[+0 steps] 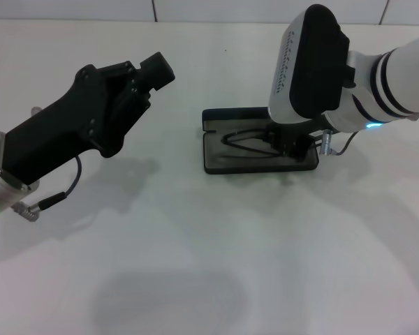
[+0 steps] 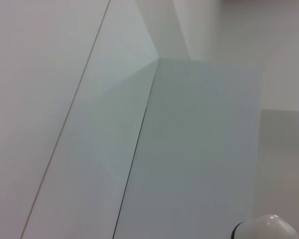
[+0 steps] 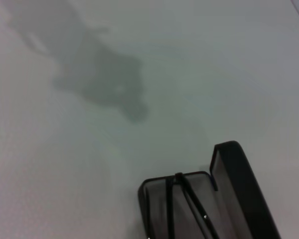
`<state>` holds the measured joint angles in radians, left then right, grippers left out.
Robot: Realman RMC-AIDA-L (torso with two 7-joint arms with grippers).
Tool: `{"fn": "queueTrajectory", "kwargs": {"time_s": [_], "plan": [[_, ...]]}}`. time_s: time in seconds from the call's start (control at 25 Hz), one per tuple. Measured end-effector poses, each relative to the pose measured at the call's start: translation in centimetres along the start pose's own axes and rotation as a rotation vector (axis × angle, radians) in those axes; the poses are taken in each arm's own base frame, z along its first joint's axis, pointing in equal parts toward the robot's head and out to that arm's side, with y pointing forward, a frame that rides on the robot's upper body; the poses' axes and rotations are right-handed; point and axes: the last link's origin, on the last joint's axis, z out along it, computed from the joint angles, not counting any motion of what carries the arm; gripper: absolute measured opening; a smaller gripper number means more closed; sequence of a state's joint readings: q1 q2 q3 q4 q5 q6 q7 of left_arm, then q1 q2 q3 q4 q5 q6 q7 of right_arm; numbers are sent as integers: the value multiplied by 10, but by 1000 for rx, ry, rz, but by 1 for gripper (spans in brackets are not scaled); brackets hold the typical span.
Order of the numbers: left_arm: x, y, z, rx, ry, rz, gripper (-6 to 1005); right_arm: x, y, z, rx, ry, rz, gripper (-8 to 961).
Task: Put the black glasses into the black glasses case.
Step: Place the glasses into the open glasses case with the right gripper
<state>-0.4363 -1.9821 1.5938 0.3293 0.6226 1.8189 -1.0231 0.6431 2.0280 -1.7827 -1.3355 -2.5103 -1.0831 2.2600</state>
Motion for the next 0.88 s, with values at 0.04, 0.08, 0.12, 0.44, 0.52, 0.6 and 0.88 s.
{"fn": "queueTrajectory", "kwargs": {"time_s": [0.04, 0.08, 0.12, 0.44, 0.52, 0.6, 0.88], "plan": [[0, 0, 0, 1, -1, -1, 35, 0, -1, 1, 4, 1, -1, 112], [-1, 0, 0, 2, -2, -2, 35, 0, -1, 1, 7, 1, -2, 112], [-1, -1, 0, 3, -2, -4, 35, 0, -1, 2, 9, 1, -4, 112], [-3, -2, -1, 21, -6, -4, 35, -3, 0, 13, 20, 11, -57, 114], [-3, -3, -2, 27, -8, -5, 35, -4, -1, 15, 32, 14, -71, 114], [-4, -3, -3, 30, -9, -7, 35, -4, -1, 16, 38, 17, -84, 115], [-4, -3, -3, 31, -9, -5, 35, -4, 1, 18, 50, 29, -115, 116]]}}
